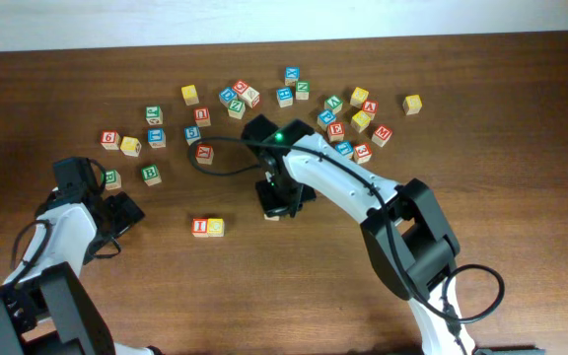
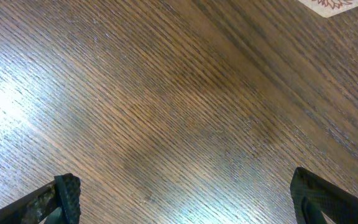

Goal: Spell out ICRA

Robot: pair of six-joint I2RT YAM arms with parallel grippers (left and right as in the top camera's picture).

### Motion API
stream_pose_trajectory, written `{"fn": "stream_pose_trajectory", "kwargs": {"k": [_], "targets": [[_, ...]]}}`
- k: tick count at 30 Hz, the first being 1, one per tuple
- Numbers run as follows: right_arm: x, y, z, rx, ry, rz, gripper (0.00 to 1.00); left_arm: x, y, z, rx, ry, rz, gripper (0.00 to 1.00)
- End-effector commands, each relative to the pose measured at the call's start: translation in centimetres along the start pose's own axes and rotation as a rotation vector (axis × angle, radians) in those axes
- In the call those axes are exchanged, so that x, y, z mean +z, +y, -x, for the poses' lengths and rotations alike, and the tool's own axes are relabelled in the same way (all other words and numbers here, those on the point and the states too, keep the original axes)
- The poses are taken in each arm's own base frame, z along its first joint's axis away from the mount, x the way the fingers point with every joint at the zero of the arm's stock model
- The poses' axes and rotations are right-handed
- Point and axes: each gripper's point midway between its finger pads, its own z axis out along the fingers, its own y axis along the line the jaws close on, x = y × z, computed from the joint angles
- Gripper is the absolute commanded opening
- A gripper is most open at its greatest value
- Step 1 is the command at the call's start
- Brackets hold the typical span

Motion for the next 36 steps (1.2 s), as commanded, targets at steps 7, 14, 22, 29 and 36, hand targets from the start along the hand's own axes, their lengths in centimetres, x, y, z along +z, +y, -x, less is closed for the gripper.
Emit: {"fn": "stream_pose_trajectory", "kwargs": {"k": [7,14,22,29,36], "targets": [[0.0,-1.4,1.0,-0.005,-0.047,-0.100,0.05,-0.1,0.3,0.0,-0.008,-0.005,0.007,0.99],[-0.1,-1.9,0.9,0.010,-0.034,-0.099,0.04,-0.1,0.3,0.0,-0.008,-0.005,0.007,0.99],[-1.3,-1.4,2.2,0.006,-0.082,-0.086,0.04,-0.1,0.3,0.0,-0.008,-0.005,0.007,0.99],[-0.5,-1.0,3.7,0.003,-0.148,-0.067,0.04,-0.1,0.3,0.0,-0.008,-0.005,0.007,0.99],[-0.3,2.2,2.2,-0.010,-0.068,0.118,0.04,-0.1,0.3,0.0,-0.008,-0.005,0.007,0.99]]}}
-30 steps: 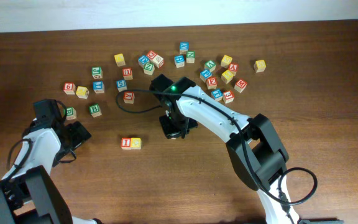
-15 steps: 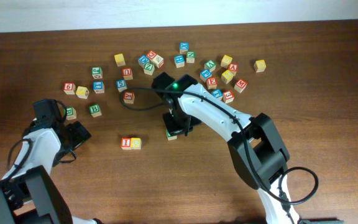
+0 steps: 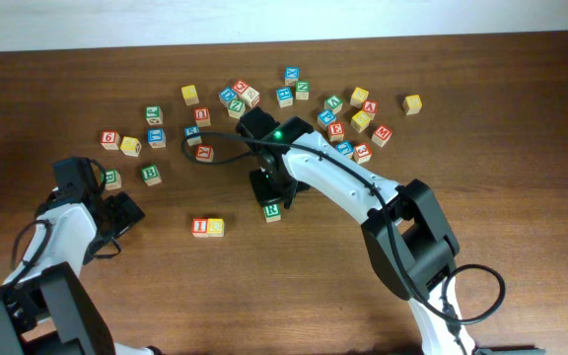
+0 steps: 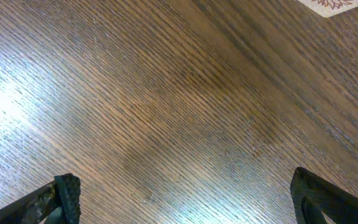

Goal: Spell out ICRA

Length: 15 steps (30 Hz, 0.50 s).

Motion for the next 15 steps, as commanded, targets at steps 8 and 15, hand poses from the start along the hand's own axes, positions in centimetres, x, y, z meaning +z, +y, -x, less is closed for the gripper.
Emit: {"fn": "stream_pose_trajectory", "kwargs": {"k": [8,15], "targets": [[0.6,1.6,-0.5,-0.009,0.026,0.071,0.08,-0.1,0.3,0.0,-0.008,-0.005,0.007,0.99],[0.4,-1.2,1.6,0.008,-0.063,-0.048,0.08,-0.1,0.3,0.0,-0.008,-0.005,0.007,0.99]]}}
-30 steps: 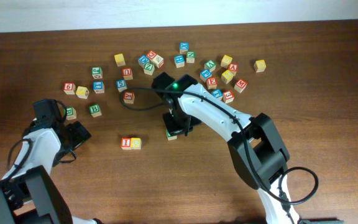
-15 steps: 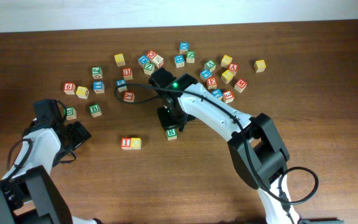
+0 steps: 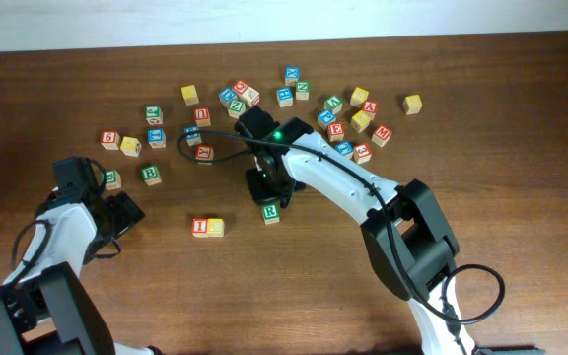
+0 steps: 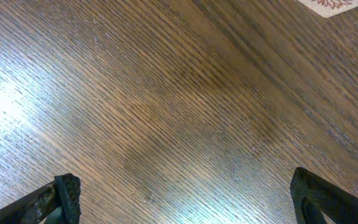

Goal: Spell out ICRA

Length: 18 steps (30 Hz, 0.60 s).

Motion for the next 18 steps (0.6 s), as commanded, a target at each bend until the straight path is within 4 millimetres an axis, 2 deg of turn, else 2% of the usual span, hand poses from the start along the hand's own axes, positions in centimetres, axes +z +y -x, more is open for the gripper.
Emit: {"fn": "stream_pose_trajectory", "kwargs": {"k": [1,3,7,11,18], "targets": [[0.3,-2.1,0.6,0.023,-0.018,-0.068,0.08,-0.1,0.3,0.0,-0.008,-0.005,0.007,0.99],[0.3,-2.8,0.2,0.038,0.003,-0.078,0.09,-0.1,0.3,0.0,-0.008,-0.005,0.007,0.99],[0.0,-4.0,-2.1,0.059,0.101,-0.111,0.09,-0.1,0.3,0.0,-0.008,-0.005,0.007,0.99],[0.3,-3.8,-3.1,0.054,0.136,-0.115,0.09,-0.1,0.3,0.0,-0.008,-0.005,0.007,1.00],[0.5,-2.9,-3.6,0.029,0.141,-0.116,0.09,-0.1,0.3,0.0,-0.008,-0.005,0.007,0.99]]}}
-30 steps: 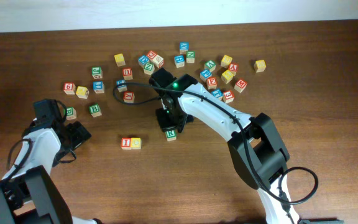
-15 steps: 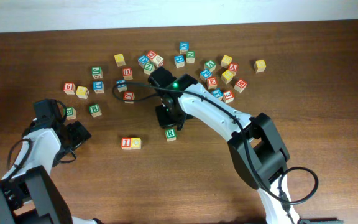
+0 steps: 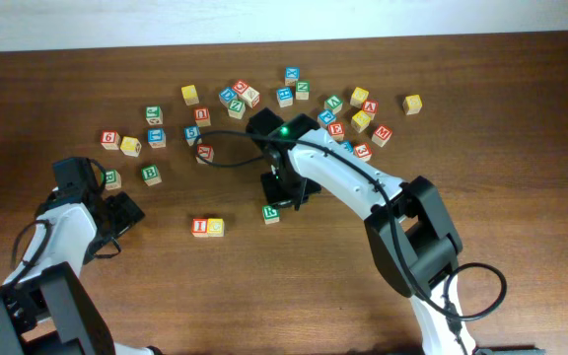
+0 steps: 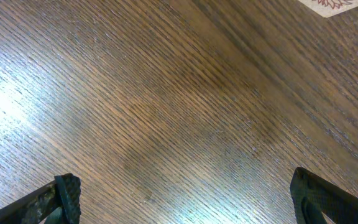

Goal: Spell out ICRA

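A red I block [image 3: 199, 226] and a yellow C block [image 3: 215, 227] sit touching side by side at the front centre-left. A green R block [image 3: 271, 212] lies a gap to their right, slightly farther back. My right gripper [image 3: 284, 191] hovers just behind and right of the R block; its fingers look spread, with nothing in them. A red A block [image 3: 369, 106] lies in the loose pile at the back right. My left gripper [image 3: 123, 211] stands open over bare wood, with fingertips [image 4: 67, 193] wide apart.
Several loose letter blocks are scattered along the back of the wooden table [image 3: 521, 197], from the left group [image 3: 130, 146] to a yellow block [image 3: 412, 104] at the right. A black cable [image 3: 227, 170] loops beside the right arm. A pale block corner [image 4: 331, 5] shows in the left wrist view.
My right gripper has shifted a little to the right and nearer, now close behind the R block. The R block, the I and C pair and my left arm have not moved.
At first my right gripper covered the spot right of the I and C blocks. Then it stood farther back, and the green R block lay uncovered there. It stayed just behind the block, and is now slightly right. My left gripper stayed open and still.
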Robot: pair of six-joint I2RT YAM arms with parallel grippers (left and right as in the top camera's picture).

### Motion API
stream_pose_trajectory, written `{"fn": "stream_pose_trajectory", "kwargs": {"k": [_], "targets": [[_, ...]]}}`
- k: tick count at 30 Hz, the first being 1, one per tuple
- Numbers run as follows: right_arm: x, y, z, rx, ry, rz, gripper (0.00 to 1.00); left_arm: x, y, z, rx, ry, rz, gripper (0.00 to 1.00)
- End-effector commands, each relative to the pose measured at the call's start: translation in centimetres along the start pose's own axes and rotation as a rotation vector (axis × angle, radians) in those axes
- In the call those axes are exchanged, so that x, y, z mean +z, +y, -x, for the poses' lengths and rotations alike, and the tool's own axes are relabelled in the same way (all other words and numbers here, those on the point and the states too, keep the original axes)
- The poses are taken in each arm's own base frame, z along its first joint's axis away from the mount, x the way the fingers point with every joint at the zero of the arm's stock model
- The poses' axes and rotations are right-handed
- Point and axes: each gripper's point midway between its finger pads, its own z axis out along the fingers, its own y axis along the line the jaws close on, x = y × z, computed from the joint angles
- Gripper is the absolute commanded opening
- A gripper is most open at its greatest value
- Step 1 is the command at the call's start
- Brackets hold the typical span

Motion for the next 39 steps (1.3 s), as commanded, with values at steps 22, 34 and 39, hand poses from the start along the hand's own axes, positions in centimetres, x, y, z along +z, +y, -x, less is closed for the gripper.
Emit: {"fn": "stream_pose_trajectory", "kwargs": {"k": [22,34,39], "targets": [[0.8,1.2,-0.5,-0.018,0.016,0.027,0.09,-0.1,0.3,0.0,-0.008,-0.005,0.007,0.99],[0.7,2.3,-1.0,-0.019,0.041,0.089,0.08,-0.1,0.3,0.0,-0.008,-0.005,0.007,0.99],[0.8,1.2,-0.5,-0.019,0.014,0.023,0.08,-0.1,0.3,0.0,-0.008,-0.005,0.007,0.99]]}}
